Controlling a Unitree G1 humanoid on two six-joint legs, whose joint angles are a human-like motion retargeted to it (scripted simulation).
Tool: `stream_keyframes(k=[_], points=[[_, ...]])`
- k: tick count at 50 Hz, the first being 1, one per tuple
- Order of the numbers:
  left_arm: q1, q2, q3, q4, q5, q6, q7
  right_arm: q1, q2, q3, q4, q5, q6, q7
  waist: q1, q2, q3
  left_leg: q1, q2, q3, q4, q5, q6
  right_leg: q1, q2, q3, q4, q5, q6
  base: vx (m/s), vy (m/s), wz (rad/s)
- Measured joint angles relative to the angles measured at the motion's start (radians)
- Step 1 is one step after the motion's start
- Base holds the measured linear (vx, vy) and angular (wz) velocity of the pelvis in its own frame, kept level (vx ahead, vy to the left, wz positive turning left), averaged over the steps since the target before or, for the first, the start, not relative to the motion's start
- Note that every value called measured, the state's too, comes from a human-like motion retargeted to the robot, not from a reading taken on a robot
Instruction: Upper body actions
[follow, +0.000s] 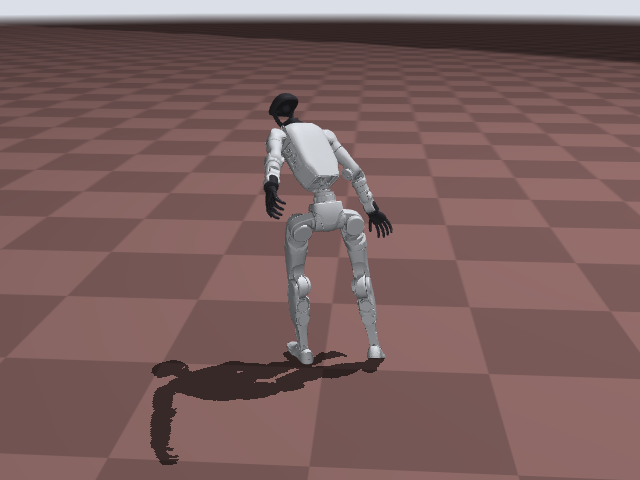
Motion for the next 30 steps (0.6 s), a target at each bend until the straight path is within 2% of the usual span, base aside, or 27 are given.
stream_keyframes(k=[2, 5, 9, 10, 13, 16, 17, 20, 21, 25, 27, 30], points=[[0.010, -0.014, 0.026, -0.015, 0.004, -0.008, -0.016, -0.011, 0.084, 0.073, -0.018, -0.050, -0.024, 0.018, -0.098, -0.069, 0.000, 0.104, 0.045, 0.057, 0.038, -0.056, 0.001, 0.062, 0.021, 0.056, 0.032, -0.002, -0.010, 0.17, 0.63, -1.67], [0.012, -0.031, 0.078, -0.041, 0.004, -0.002, -0.022, -0.017, 0.147, 0.170, -0.010, -0.067, -0.091, 0.072, -0.222, -0.130, 0.000, 0.244, 0.075, 0.108, 0.051, -0.100, 0.000, 0.136, 0.040, 0.103, 0.085, -0.016, -0.029, 0.14, 0.65, -1.41], [-0.017, -0.076, 0.164, -0.079, -0.009, 0.008, 0.000, -0.032, 0.142, 0.239, 0.029, -0.057, -0.115, 0.110, -0.345, -0.125, 0.000, 0.431, 0.085, 0.165, -0.014, -0.106, -0.003, 0.224, 0.070, 0.134, 0.163, -0.087, -0.043, 0.16, 0.65, -1.08], [-0.037, -0.084, 0.183, -0.087, -0.016, 0.013, 0.008, -0.037, 0.139, 0.241, 0.038, -0.061, -0.119, 0.115, -0.365, -0.118, 0.000, 0.477, 0.085, 0.185, -0.038, -0.104, -0.004, 0.246, 0.085, 0.150, 0.182, -0.118, -0.030, 0.31, 0.57, -1.12], [-0.096, -0.108, 0.243, -0.123, -0.003, 0.017, 0.017, -0.010, 0.130, 0.197, 0.068, -0.096, -0.137, 0.124, -0.391, -0.088, -0.009, 0.616, 0.050, 0.229, -0.131, -0.084, 0.001, 0.321, 0.139, 0.247, 0.210, -0.193, 0.058, 0.31, 0.44, -0.82], [-0.153, -0.126, 0.226, -0.140, -0.024, 0.009, 0.040, 0.041, 0.140, 0.156, 0.106, -0.109, -0.133, 0.100, -0.401, -0.066, -0.033, 0.700, 0.008, 0.240, -0.198, -0.069, 0.009, 0.391, 0.170, 0.300, 0.182, -0.252, 0.122, 0.23, 0.19, -0.30], [-0.175, -0.133, 0.209, -0.137, -0.031, 0.004, 0.052, 0.059, 0.149, 0.145, 0.133, -0.105, -0.129, 0.084, -0.401, -0.063, -0.043, 0.722, -0.009, 0.243, -0.218, -0.065, 0.012, 0.414, 0.174, 0.309, 0.165, -0.274, 0.118, 0.17, 0.09, -0.24], [-0.232, -0.150, 0.090, -0.108, -0.056, 0.004, 0.105, 0.089, 0.188, 0.128, 0.271, -0.078, -0.109, 0.030, -0.371, -0.069, -0.088, 0.757, -0.056, 0.256, -0.258, -0.053, 0.014, 0.464, 0.160, 0.260, 0.100, -0.363, 0.009, 0.11, 0.00, -0.49], [-0.241, -0.157, 0.036, -0.101, -0.040, -0.006, 0.116, 0.096, 0.198, 0.123, 0.318, -0.068, -0.101, 0.026, -0.356, -0.072, -0.105, 0.762, -0.067, 0.265, -0.263, -0.054, 0.011, 0.477, 0.155, 0.245, 0.073, -0.391, -0.011, 0.06, -0.08, -0.55], [-0.257, -0.210, -0.166, -0.099, 0.055, -0.016, 0.185, 0.129, 0.236, 0.103, 0.436, -0.042, -0.067, 0.047, -0.309, -0.080, -0.164, 0.765, -0.100, 0.287, -0.268, -0.057, -0.002, 0.512, 0.131, 0.229, -0.031, -0.382, -0.018, 0.00, -0.13, -0.34], [-0.240, -0.281, -0.155, -0.095, 0.065, -0.023, 0.274, 0.135, 0.251, 0.105, 0.428, -0.036, -0.065, 0.058, -0.289, -0.070, -0.167, 0.767, -0.096, 0.305, -0.265, -0.059, -0.008, 0.522, 0.117, 0.198, -0.053, -0.373, -0.002, -0.10, -0.07, -0.48], [-0.194, -0.406, -0.027, -0.070, 0.014, -0.056, 0.366, 0.135, 0.257, 0.136, 0.394, -0.041, -0.078, 0.056, -0.302, -0.058, -0.166, 0.774, -0.091, 0.317, -0.265, -0.057, -0.014, 0.523, 0.132, 0.210, -0.057, -0.376, -0.024, -0.09, -0.05, -0.22]])
